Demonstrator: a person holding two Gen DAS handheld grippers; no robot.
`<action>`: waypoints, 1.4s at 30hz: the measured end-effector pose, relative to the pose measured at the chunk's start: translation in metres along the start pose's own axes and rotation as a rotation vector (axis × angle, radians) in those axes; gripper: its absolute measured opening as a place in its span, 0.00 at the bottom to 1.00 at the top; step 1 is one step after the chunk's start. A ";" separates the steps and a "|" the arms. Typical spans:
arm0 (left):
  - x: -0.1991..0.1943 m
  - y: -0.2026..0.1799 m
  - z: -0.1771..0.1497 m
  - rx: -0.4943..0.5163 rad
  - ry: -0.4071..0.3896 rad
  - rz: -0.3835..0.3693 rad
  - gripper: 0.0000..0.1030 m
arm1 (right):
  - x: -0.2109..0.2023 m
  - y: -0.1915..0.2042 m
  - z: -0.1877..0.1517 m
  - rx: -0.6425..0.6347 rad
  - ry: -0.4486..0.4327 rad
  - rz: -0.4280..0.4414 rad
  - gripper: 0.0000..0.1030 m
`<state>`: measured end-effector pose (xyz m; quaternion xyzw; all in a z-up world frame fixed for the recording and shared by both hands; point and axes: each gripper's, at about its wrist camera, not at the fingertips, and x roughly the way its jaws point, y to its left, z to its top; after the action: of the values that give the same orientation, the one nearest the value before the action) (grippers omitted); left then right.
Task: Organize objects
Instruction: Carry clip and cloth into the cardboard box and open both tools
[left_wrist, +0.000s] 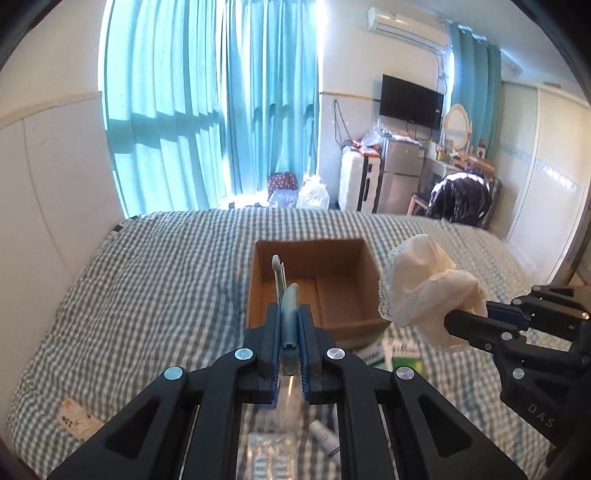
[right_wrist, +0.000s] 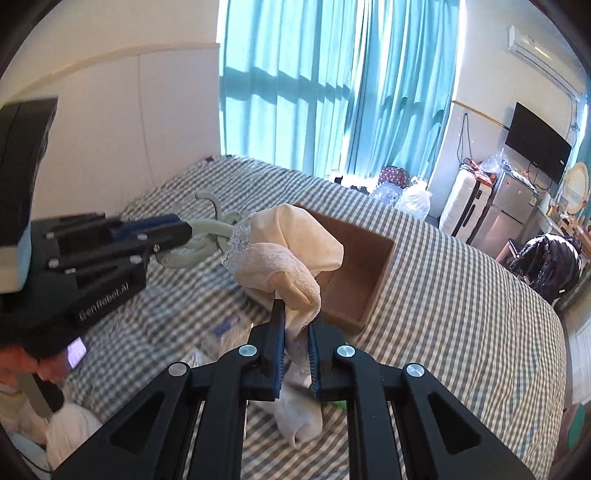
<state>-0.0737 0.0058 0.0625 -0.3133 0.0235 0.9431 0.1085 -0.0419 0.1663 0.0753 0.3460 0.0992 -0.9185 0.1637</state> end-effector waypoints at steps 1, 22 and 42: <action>0.004 0.003 0.005 -0.019 -0.003 -0.012 0.08 | 0.002 -0.004 0.006 0.008 -0.001 0.001 0.10; 0.174 0.013 0.033 -0.075 0.119 0.019 0.08 | 0.175 -0.081 0.029 0.113 0.143 0.025 0.10; 0.111 0.025 0.009 -0.036 0.072 0.048 0.87 | 0.107 -0.077 0.030 0.231 0.017 -0.082 0.84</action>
<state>-0.1711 0.0039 0.0026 -0.3485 0.0181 0.9338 0.0795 -0.1637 0.2039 0.0317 0.3658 0.0082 -0.9268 0.0845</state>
